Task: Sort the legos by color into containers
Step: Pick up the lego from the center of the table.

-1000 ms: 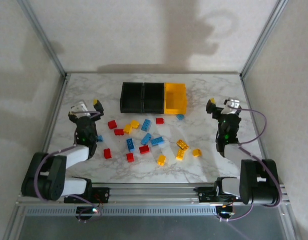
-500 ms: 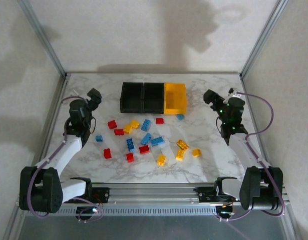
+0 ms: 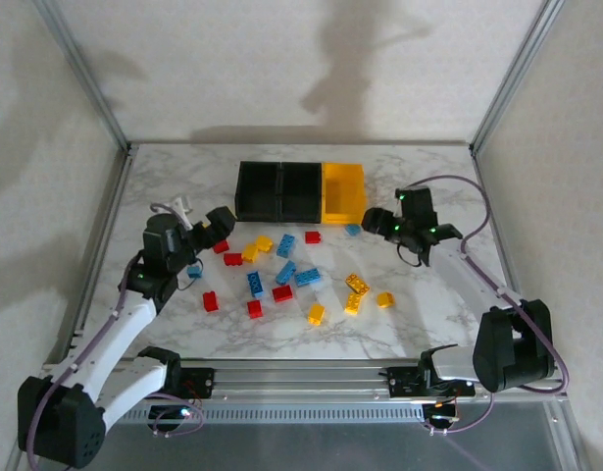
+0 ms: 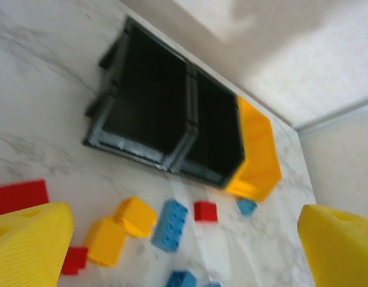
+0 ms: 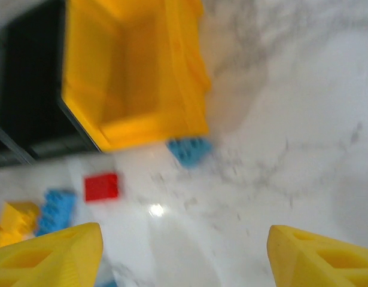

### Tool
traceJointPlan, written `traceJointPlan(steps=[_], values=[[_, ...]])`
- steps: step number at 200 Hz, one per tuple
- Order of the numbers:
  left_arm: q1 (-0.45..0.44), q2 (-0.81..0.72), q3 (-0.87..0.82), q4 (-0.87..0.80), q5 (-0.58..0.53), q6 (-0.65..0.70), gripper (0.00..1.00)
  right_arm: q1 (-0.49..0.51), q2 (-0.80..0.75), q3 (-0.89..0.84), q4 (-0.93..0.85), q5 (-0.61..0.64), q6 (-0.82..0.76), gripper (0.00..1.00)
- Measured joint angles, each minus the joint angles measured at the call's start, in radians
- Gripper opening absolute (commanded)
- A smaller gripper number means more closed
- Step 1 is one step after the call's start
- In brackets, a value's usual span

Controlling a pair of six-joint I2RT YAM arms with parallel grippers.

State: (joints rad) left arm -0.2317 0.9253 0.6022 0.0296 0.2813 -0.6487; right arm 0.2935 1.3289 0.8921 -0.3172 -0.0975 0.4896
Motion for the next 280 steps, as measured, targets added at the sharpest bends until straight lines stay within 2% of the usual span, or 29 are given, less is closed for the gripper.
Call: traceJointPlan(steps=[25, 50, 154, 195, 236, 280], values=[[-0.086, -0.037, -0.050, -0.028, 0.000, -0.027, 0.95, 0.050, 0.001, -0.055, -0.051, 0.011, -0.010, 0.78], [-0.135, -0.047, -0.088, -0.045, -0.009, -0.048, 0.95, 0.081, 0.006, -0.117, -0.053, 0.010, -0.012, 0.77], [-0.220, -0.047, -0.134, -0.052, -0.070, -0.108, 0.95, 0.243, 0.127, -0.150, -0.055, 0.027, -0.011, 0.75], [-0.245, -0.019, -0.141, -0.048, -0.087, -0.116, 0.94, 0.296, 0.153, -0.150, -0.064, 0.071, -0.008, 0.65], [-0.256, -0.003, -0.141, -0.048, -0.096, -0.116, 0.94, 0.312, 0.194, -0.127, -0.096, 0.137, -0.004, 0.47], [-0.265, -0.001, -0.141, -0.040, -0.106, -0.116, 0.94, 0.314, 0.216, -0.104, -0.115, 0.200, -0.002, 0.32]])
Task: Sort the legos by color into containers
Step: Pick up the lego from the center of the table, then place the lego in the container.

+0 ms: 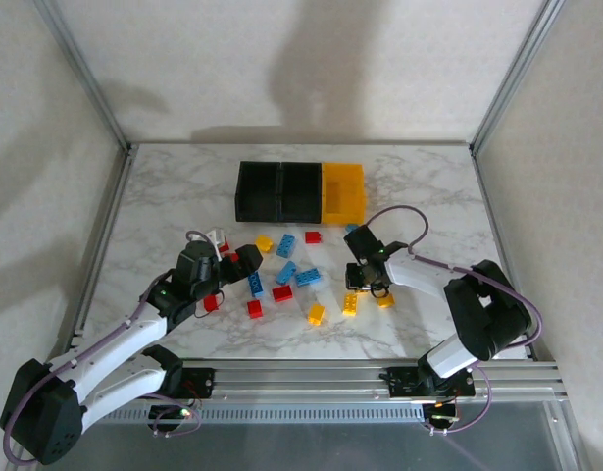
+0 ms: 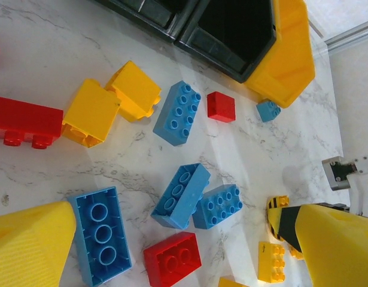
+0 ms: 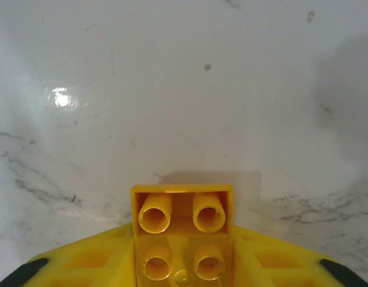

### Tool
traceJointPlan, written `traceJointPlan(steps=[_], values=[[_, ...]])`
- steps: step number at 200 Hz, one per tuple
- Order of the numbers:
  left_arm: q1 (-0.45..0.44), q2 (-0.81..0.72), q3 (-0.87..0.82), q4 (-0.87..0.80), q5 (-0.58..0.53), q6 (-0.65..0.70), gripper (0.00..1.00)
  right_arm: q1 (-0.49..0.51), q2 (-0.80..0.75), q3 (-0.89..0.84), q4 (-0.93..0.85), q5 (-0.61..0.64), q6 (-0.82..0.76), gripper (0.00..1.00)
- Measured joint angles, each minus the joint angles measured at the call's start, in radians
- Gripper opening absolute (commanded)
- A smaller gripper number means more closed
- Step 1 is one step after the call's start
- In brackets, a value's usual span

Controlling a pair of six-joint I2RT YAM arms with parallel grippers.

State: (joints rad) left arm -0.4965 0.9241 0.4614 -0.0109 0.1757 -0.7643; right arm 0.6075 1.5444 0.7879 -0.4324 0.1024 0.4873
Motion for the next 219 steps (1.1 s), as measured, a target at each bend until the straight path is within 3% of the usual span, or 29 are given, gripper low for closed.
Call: traceJointPlan(steps=[55, 108, 163, 219], values=[[-0.006, 0.001, 0.000, 0.006, -0.014, 0.000, 0.94, 0.000, 0.038, 0.098, -0.037, 0.067, -0.005, 0.27], [-0.011, 0.002, 0.008, 0.007, -0.021, 0.000, 0.94, -0.014, 0.080, 0.364, -0.078, 0.084, -0.037, 0.27], [-0.013, 0.015, 0.056, 0.006, -0.048, -0.011, 0.94, -0.085, 0.280, 0.674, -0.079, 0.083, -0.055, 0.27], [-0.015, 0.020, 0.070, -0.018, -0.069, -0.015, 0.94, -0.157, 0.494, 0.883, -0.080, 0.077, -0.053, 0.27]])
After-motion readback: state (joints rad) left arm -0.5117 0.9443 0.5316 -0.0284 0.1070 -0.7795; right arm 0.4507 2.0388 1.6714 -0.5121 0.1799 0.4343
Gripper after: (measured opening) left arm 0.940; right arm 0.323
